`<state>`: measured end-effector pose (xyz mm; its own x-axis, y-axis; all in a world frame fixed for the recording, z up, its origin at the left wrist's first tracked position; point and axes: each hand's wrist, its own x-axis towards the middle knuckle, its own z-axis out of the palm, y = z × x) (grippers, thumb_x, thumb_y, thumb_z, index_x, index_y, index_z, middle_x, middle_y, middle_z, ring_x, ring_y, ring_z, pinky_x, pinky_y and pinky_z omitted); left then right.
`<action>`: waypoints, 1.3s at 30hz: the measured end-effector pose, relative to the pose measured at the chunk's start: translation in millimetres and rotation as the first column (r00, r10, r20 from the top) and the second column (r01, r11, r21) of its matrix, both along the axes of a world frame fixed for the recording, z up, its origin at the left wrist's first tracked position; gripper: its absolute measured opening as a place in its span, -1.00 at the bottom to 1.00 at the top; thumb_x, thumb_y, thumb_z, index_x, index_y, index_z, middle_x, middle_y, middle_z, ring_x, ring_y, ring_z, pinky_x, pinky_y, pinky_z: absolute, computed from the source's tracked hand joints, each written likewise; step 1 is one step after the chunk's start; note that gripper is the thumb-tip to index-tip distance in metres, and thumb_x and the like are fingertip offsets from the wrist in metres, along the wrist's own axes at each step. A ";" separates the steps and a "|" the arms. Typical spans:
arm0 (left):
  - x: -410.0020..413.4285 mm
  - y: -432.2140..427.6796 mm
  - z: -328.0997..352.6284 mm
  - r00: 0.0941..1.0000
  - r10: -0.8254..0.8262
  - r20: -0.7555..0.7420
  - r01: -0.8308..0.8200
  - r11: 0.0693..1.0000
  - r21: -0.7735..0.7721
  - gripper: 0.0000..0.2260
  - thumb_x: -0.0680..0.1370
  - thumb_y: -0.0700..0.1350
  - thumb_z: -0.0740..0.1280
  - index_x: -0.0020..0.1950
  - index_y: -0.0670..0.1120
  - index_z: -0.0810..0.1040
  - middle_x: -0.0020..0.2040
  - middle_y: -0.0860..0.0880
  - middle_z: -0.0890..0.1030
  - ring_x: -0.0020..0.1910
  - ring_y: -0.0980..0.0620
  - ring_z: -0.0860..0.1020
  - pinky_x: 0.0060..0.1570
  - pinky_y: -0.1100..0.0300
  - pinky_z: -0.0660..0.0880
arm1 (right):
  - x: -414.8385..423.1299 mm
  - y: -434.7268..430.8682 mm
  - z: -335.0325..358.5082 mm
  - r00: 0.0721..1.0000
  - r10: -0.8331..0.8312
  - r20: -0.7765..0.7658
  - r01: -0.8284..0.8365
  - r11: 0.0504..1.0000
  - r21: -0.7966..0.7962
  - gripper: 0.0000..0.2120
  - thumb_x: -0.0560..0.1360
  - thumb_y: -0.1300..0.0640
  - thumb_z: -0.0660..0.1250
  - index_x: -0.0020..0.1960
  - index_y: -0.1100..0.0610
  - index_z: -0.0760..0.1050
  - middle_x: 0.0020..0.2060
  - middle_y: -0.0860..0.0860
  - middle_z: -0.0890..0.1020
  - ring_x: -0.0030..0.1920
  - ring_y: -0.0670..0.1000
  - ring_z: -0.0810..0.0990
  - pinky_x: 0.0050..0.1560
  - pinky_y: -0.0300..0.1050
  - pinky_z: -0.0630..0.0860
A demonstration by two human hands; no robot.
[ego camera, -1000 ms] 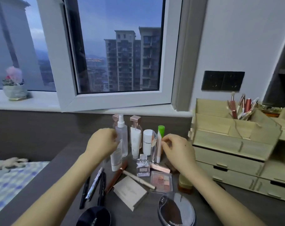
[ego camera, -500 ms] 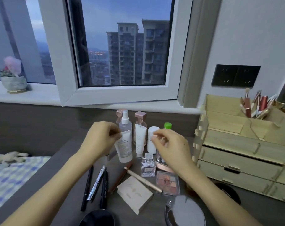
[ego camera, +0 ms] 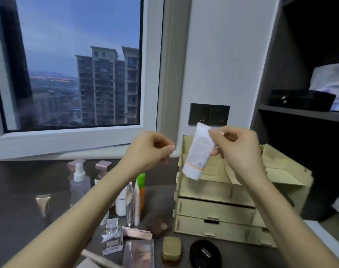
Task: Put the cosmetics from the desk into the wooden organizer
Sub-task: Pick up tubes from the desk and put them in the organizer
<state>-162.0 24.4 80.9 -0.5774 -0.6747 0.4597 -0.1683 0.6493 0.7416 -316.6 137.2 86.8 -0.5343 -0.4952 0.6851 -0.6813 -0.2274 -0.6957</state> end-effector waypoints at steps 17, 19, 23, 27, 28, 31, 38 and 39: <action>-88.1 -70.8 -45.3 0.991 -0.131 0.017 0.106 0.865 0.491 -0.91 0.44 -0.29 0.42 -0.14 -0.20 0.52 -0.31 -0.09 0.56 -0.45 0.04 0.57 -0.40 0.30 0.59 | -86.2 -165.4 -21.4 0.912 -0.353 -0.209 0.404 0.863 0.303 -0.65 0.45 0.30 0.21 -0.44 0.15 0.17 -0.49 0.02 0.30 -0.29 0.11 0.36 -0.48 -0.18 0.12; -86.7 -72.1 -47.5 0.988 -0.154 -0.019 0.142 0.845 0.516 -0.87 0.44 -0.29 0.42 -0.07 -0.22 0.51 -0.27 -0.12 0.56 -0.38 -0.02 0.56 -0.37 0.29 0.61 | -87.9 -173.1 -24.3 0.918 -0.328 -0.224 0.390 0.848 0.358 -0.63 0.47 0.26 0.24 -0.45 0.14 0.17 -0.49 0.01 0.29 -0.28 0.11 0.37 -0.47 -0.18 0.14; -84.9 -73.8 -54.9 0.982 -0.183 -0.056 0.186 0.843 0.504 -0.88 0.45 -0.26 0.42 -0.07 -0.23 0.51 -0.26 -0.15 0.55 -0.34 -0.05 0.55 -0.30 0.25 0.61 | -90.1 -184.4 -28.0 0.940 -0.255 -0.228 0.337 0.807 0.486 -0.61 0.49 0.12 0.28 -0.43 0.12 0.20 -0.47 0.00 0.32 -0.25 0.11 0.41 -0.47 -0.21 0.16; -79.2 -74.5 -57.6 0.980 -0.186 -0.073 0.197 0.851 0.487 -0.93 0.45 -0.25 0.41 -0.15 -0.20 0.54 -0.35 -0.08 0.56 -0.40 0.02 0.55 -0.29 0.25 0.61 | -92.5 -182.4 -28.8 0.961 -0.189 -0.199 0.268 0.811 0.520 -0.56 0.51 -0.06 0.25 -0.44 0.13 0.24 -0.45 0.05 0.43 -0.25 0.14 0.54 -0.35 -0.16 0.33; -75.0 -74.4 -56.6 0.982 -0.180 -0.064 0.189 0.860 0.474 -0.94 0.46 -0.26 0.41 -0.14 -0.21 0.55 -0.35 -0.08 0.56 -0.39 0.02 0.55 -0.30 0.25 0.61 | -92.0 -178.8 -28.6 0.962 -0.178 -0.205 0.262 0.808 0.528 -0.54 0.52 -0.12 0.22 -0.43 0.14 0.28 -0.45 0.07 0.46 -0.27 0.15 0.57 -0.29 -0.12 0.37; -56.1 -76.4 -50.8 0.991 -0.124 -0.050 0.133 0.894 0.428 -0.98 0.48 -0.27 0.37 -0.14 -0.21 0.56 -0.30 -0.13 0.56 -0.35 -0.02 0.54 -0.34 0.24 0.57 | -82.6 -160.9 -22.3 0.928 -0.198 -0.315 0.338 0.801 0.493 -0.46 0.55 -0.19 0.14 -0.46 0.15 0.26 -0.52 0.04 0.39 -0.46 0.06 0.42 -0.37 -0.14 0.32; 9.1 -93.8 -42.7 0.969 0.230 0.091 -0.237 0.968 0.082 -0.93 0.49 -0.22 0.32 -0.12 -0.16 0.60 -0.25 -0.06 0.61 -0.31 0.04 0.55 -0.22 0.21 0.56 | 20.5 -97.7 -25.5 0.883 0.070 -0.463 0.095 0.941 0.323 -0.69 0.54 0.02 0.25 -0.32 0.14 0.50 -0.44 -0.02 0.53 -0.35 0.00 0.49 -0.22 -0.14 0.40; 16.5 -96.9 -44.3 0.955 0.273 0.116 -0.278 0.960 0.033 -0.93 0.49 -0.21 0.33 -0.12 -0.15 0.61 -0.23 -0.06 0.62 -0.27 0.03 0.55 -0.14 0.15 0.55 | 36.1 -95.0 -35.3 0.869 0.170 -0.465 0.033 0.917 0.397 -0.73 0.53 0.02 0.26 -0.27 0.13 0.53 -0.38 -0.02 0.57 -0.30 0.00 0.52 -0.20 -0.13 0.40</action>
<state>-145.5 -72.5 36.6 -0.4107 -0.8347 0.3669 -0.4174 0.5299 0.7382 -280.6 42.3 51.6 -0.1419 -0.7922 0.5936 -0.9432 -0.0737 -0.3238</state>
